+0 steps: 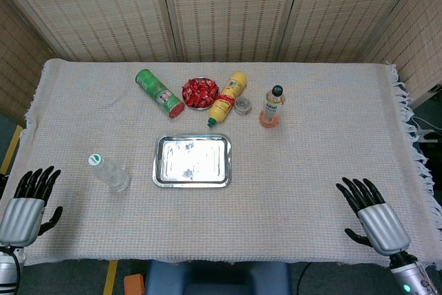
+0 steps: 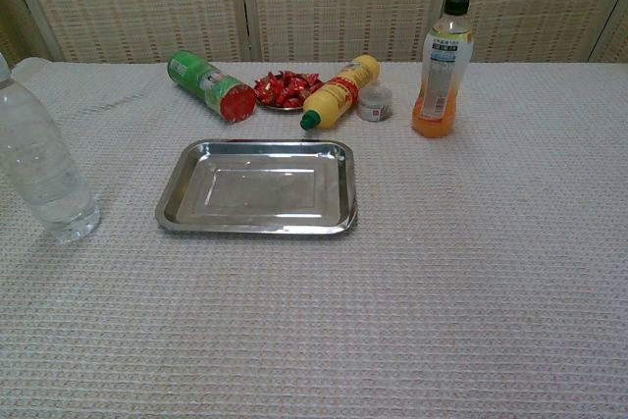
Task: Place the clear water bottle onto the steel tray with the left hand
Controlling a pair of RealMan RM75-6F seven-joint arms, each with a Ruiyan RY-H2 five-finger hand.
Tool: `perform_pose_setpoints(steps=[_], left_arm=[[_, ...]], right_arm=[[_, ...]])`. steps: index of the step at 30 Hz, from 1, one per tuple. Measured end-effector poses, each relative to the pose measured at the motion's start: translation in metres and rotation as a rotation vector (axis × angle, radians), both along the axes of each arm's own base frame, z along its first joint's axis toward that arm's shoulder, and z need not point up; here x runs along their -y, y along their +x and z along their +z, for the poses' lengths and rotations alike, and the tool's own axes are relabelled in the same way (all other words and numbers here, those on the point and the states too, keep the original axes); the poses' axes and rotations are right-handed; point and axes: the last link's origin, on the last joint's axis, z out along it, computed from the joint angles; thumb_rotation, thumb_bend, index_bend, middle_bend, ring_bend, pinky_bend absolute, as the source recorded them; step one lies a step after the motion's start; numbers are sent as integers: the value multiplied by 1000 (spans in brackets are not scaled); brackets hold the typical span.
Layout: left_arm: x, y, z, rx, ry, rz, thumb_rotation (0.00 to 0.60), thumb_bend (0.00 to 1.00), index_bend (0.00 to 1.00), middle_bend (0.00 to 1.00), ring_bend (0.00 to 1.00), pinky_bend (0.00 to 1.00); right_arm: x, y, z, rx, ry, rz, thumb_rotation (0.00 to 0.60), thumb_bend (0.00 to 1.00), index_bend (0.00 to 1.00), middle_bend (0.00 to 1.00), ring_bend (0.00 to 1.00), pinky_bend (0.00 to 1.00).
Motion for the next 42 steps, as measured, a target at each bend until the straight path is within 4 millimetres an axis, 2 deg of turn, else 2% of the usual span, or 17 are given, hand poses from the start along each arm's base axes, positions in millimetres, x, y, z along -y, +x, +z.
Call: perform_pose_setpoints(steps=[4, 10, 19, 24, 28, 35, 42], left_arm=[[-1, 1, 0, 34, -7, -13, 600, 369, 0, 0, 0, 76], [-3, 4, -2, 230, -41, -38, 600, 347, 0, 0, 0, 80], [-12, 0, -17, 824, -150, -3, 600, 341, 0, 0, 0, 81], [-23, -6, -37, 1094, -205, 71, 600, 341, 0, 0, 0, 75], [-30, -4, -57, 1135, -224, 93, 600, 339, 0, 0, 0, 62], [-45, 4, -98, 1043, -230, 85, 600, 339, 0, 0, 0, 51], [-61, 7, -116, 1013, -225, 97, 600, 335, 0, 0, 0, 48]], right_arm=[[1, -1, -1, -1, 1, -4, 600, 84, 0, 0, 0, 0], [5, 1, -1, 18, -10, 6, 600, 85, 0, 0, 0, 0], [12, 0, 4, 73, -57, 44, 600, 81, 0, 0, 0, 0], [12, 0, 2, 66, -52, 48, 600, 67, 0, 0, 0, 0], [11, 0, 1, 64, -51, 48, 600, 64, 0, 0, 0, 0], [8, 0, 2, 60, -39, 37, 600, 64, 0, 0, 0, 0], [7, 0, 1, 52, -32, 32, 600, 64, 0, 0, 0, 0]])
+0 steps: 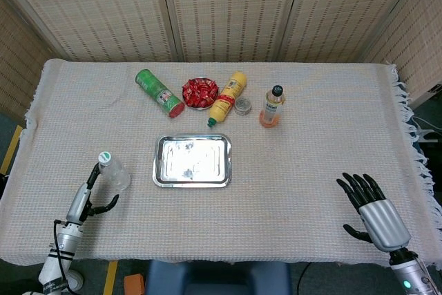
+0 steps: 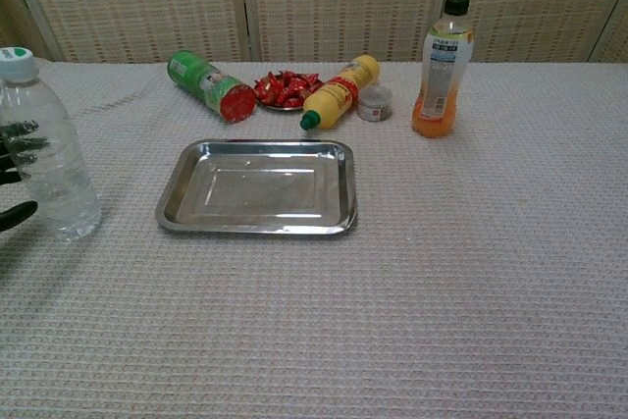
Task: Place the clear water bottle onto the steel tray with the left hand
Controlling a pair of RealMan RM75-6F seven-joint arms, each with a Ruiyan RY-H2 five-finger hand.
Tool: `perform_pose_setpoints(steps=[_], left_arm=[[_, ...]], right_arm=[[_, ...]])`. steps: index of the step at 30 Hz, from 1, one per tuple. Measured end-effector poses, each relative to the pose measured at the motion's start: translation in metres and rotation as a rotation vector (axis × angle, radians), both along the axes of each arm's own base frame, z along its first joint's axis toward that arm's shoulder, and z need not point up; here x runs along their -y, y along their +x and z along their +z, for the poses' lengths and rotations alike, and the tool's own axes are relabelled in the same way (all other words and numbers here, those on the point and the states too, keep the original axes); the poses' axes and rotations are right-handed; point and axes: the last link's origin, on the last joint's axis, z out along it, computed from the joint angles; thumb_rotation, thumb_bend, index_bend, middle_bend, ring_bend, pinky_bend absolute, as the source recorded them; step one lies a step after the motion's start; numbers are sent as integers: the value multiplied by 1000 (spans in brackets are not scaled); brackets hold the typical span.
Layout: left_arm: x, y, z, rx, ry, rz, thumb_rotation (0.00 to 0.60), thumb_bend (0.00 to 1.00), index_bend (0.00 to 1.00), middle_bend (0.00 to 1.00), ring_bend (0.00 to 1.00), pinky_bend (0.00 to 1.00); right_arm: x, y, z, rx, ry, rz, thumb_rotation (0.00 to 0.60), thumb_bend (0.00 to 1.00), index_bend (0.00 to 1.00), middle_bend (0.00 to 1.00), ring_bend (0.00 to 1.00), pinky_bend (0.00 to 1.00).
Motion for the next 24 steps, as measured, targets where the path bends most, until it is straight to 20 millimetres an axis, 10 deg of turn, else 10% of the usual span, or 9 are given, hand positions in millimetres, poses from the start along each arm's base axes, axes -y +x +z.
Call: perform_pose_setpoints(steps=[24], left_arm=[[-39, 7, -10, 78, -45, 61, 600, 340, 12, 29, 0, 62]], right_arm=[[2, -1, -2, -17, 8, -20, 600, 64, 0, 0, 0, 0]])
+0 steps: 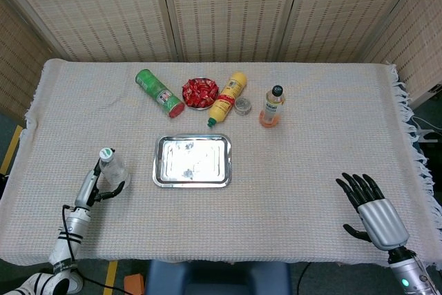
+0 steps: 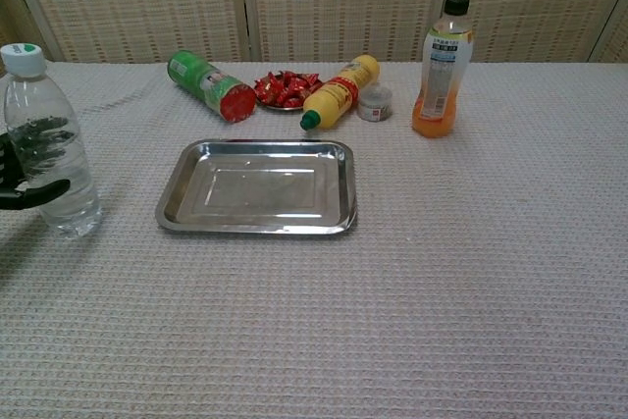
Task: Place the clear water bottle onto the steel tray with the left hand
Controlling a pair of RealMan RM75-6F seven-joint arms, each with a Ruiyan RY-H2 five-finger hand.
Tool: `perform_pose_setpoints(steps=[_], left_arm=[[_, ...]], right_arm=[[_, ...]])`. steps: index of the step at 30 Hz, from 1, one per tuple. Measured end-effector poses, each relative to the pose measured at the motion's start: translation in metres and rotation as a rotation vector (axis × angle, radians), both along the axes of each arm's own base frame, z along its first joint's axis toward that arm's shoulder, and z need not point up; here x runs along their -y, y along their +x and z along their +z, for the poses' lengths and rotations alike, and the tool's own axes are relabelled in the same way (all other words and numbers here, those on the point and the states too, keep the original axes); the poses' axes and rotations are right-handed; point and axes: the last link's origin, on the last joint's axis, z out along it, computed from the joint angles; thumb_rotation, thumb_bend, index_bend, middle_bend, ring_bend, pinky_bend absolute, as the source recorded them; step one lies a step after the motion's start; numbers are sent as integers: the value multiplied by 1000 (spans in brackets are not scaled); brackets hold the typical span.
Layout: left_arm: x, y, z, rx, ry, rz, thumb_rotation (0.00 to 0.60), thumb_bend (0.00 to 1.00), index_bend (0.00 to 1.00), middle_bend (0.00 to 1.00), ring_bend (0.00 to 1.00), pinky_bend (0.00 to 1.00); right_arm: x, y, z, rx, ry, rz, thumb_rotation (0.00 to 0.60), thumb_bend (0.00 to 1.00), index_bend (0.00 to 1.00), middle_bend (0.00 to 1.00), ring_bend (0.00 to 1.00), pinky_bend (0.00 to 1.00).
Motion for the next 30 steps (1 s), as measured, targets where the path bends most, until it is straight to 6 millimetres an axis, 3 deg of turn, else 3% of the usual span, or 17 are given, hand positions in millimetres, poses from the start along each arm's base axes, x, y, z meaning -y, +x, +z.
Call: perform_pose_setpoints(steps=[6, 12, 21, 30], left_arm=[[-4, -2, 2, 8, 20, 15, 600, 396, 203, 250, 143, 197], [0, -3, 4, 15, 28, 16, 600, 459, 348, 383, 256, 330], [-1, -6, 16, -25, 125, -8, 600, 478, 378, 405, 270, 352], [-20, -32, 65, -109, 446, 53, 600, 478, 355, 383, 242, 322]], right_arm=[[-1, 0, -1, -1, 8, -2, 600, 64, 0, 0, 0, 0], [-1, 0, -1, -3, 13, -3, 600, 64, 0, 0, 0, 0], [-3, 0, -1, -4, 18, -6, 600, 64, 0, 0, 0, 0], [-5, 2, 0, -3, 17, 5, 600, 64, 0, 0, 0, 0]])
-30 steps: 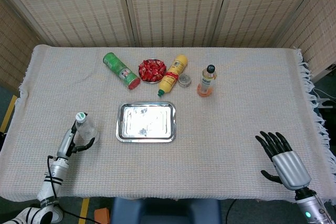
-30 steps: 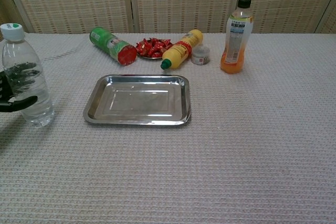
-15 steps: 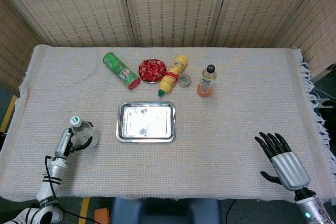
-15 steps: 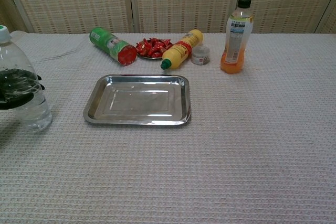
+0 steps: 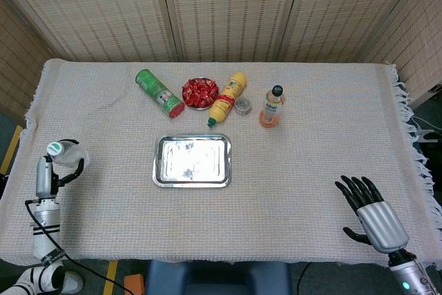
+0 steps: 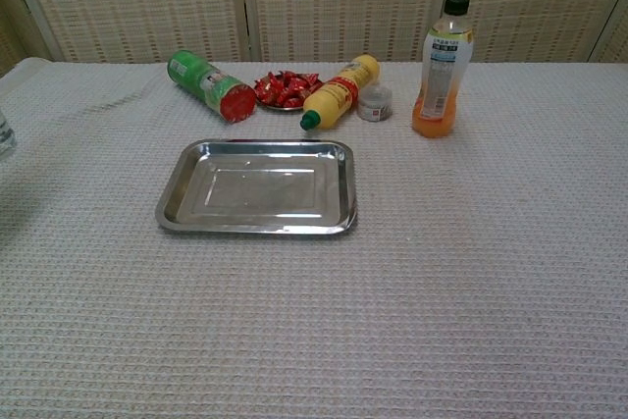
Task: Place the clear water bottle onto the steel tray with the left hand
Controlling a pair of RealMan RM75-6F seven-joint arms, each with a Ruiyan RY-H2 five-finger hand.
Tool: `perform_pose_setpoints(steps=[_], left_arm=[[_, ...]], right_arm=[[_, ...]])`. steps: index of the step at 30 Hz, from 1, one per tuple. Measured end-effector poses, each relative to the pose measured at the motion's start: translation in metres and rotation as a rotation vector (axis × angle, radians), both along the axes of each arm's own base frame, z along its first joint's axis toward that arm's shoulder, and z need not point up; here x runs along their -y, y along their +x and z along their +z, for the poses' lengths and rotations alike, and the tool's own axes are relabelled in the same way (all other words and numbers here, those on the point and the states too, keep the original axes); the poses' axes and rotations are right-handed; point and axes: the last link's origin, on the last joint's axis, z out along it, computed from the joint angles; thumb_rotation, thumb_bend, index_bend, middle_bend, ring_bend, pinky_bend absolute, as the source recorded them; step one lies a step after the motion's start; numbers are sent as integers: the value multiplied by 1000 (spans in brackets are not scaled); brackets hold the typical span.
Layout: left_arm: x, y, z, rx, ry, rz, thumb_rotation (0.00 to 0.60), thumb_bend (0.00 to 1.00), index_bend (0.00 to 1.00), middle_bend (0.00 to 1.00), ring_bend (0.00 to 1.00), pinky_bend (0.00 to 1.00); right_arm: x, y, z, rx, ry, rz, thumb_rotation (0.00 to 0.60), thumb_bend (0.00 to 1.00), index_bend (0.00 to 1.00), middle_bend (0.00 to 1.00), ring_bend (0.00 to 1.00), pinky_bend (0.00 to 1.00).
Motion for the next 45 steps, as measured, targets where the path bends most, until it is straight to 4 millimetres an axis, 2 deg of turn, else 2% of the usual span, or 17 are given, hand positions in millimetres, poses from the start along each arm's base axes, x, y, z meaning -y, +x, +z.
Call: perform_pose_setpoints(steps=[4, 7, 11, 14, 18, 22, 26, 29, 33, 38, 40, 43, 45], left_arm=[[6, 5, -6, 100, -41, -23, 600, 479, 338, 339, 235, 320], [18, 27, -25, 173, -151, -100, 600, 478, 338, 334, 231, 319], [47, 66, -51, 248, -331, -236, 600, 478, 337, 333, 231, 322], [57, 80, -59, 222, -370, -289, 600, 478, 337, 333, 231, 322], [40, 68, -46, 161, -285, -239, 600, 478, 333, 330, 223, 313], [22, 58, -17, 151, -164, -196, 600, 478, 332, 328, 221, 309], [25, 76, 7, 150, -65, -271, 600, 477, 326, 326, 221, 309], [31, 91, 19, 161, -15, -315, 600, 476, 317, 319, 221, 309], [35, 90, 8, 156, -89, -292, 600, 475, 309, 310, 221, 308], [37, 68, -35, 124, -328, -189, 600, 476, 309, 310, 221, 306], [36, 59, -44, 106, -384, -159, 600, 476, 309, 310, 221, 306], [34, 57, -47, 105, -398, -156, 600, 477, 309, 309, 221, 306], [32, 64, -39, 114, -356, -188, 600, 476, 309, 308, 220, 306]], right_arm=[[-2, 0, -2, -6, 9, 4, 600, 64, 0, 0, 0, 0], [-1, -1, -2, -11, 9, -8, 600, 64, 0, 0, 0, 0], [1, -1, -2, -13, 13, -18, 600, 64, 0, 0, 0, 0], [0, -1, -2, -13, 18, -14, 600, 64, 0, 0, 0, 0], [-3, 0, -1, -12, 16, -4, 600, 64, 0, 0, 0, 0], [-4, 0, -1, -11, 12, -5, 600, 64, 0, 0, 0, 0], [-2, 0, -3, -16, 17, -12, 600, 64, 0, 0, 0, 0], [-2, 0, -4, -20, 21, -11, 600, 64, 0, 0, 0, 0], [-3, 0, -6, -25, 25, -11, 600, 64, 0, 0, 0, 0], [-3, 0, -5, -25, 24, -11, 600, 64, 0, 0, 0, 0], [-3, 0, -4, -21, 19, -12, 600, 64, 0, 0, 0, 0], [-3, 0, -2, -16, 15, -13, 600, 64, 0, 0, 0, 0], [-2, 0, -3, -17, 17, -13, 600, 64, 0, 0, 0, 0]])
